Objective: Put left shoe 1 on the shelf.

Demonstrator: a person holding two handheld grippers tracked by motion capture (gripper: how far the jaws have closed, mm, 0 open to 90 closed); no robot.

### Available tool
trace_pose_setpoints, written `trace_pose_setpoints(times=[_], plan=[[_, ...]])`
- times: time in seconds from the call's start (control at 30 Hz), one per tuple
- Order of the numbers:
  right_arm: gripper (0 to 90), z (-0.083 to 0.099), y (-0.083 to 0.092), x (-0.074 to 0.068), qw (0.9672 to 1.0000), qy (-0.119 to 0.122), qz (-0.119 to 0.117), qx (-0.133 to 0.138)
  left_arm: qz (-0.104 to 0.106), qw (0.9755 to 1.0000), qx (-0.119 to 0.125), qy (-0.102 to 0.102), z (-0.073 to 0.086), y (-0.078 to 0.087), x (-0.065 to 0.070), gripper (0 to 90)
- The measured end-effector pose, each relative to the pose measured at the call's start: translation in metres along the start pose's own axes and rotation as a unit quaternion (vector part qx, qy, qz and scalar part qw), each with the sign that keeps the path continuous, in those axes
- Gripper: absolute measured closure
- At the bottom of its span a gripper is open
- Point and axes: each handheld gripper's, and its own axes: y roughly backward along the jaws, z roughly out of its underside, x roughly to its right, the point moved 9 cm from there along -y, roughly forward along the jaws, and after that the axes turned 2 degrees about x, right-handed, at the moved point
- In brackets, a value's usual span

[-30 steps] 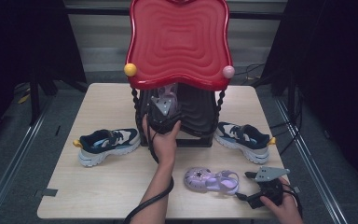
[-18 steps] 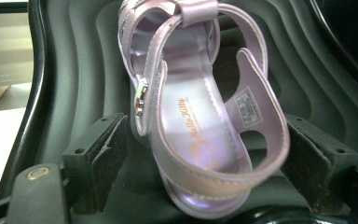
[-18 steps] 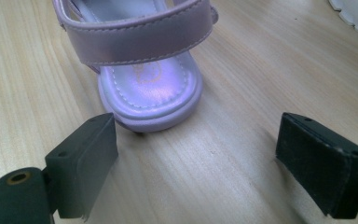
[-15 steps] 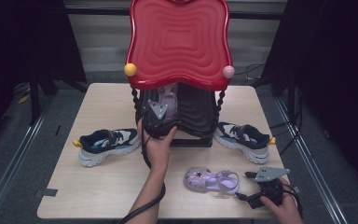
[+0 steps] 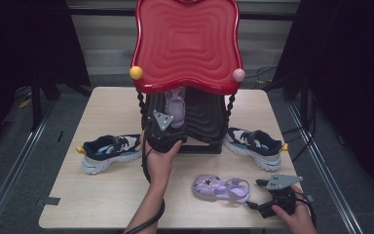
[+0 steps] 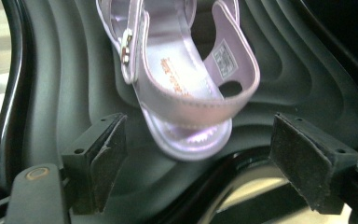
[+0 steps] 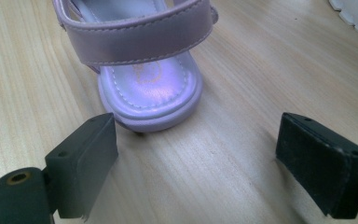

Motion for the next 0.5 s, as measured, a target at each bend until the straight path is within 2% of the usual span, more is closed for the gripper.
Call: trace_pose_setpoints(times=[0.17,0.27,0.3,0.4,0.5], plan=[[11.7,0.0,0.0,0.0,1.0,0.0,0.0,0.0,0.009,0.9999,-0.009,-0.01,0.007,0.006,0.0,18.5],[11.7,0.0,0.0,0.0,1.0,0.0,0.0,0.0,0.027,0.9995,-0.016,-0.006,0.011,0.009,0.003,17.4],[11.7,0.0,0.0,0.0,1.0,0.0,0.0,0.0,0.029,0.9993,-0.019,-0.013,0.012,0.011,0.003,17.1],[11.7,0.0,0.0,0.0,1.0,0.0,0.0,0.0,0.041,0.9989,-0.02,-0.007,0.012,0.014,0.004,16.9],[11.7,0.0,0.0,0.0,1.0,0.0,0.0,0.0,0.049,0.9985,-0.02,-0.013,0.013,0.019,0.004,16.8]])
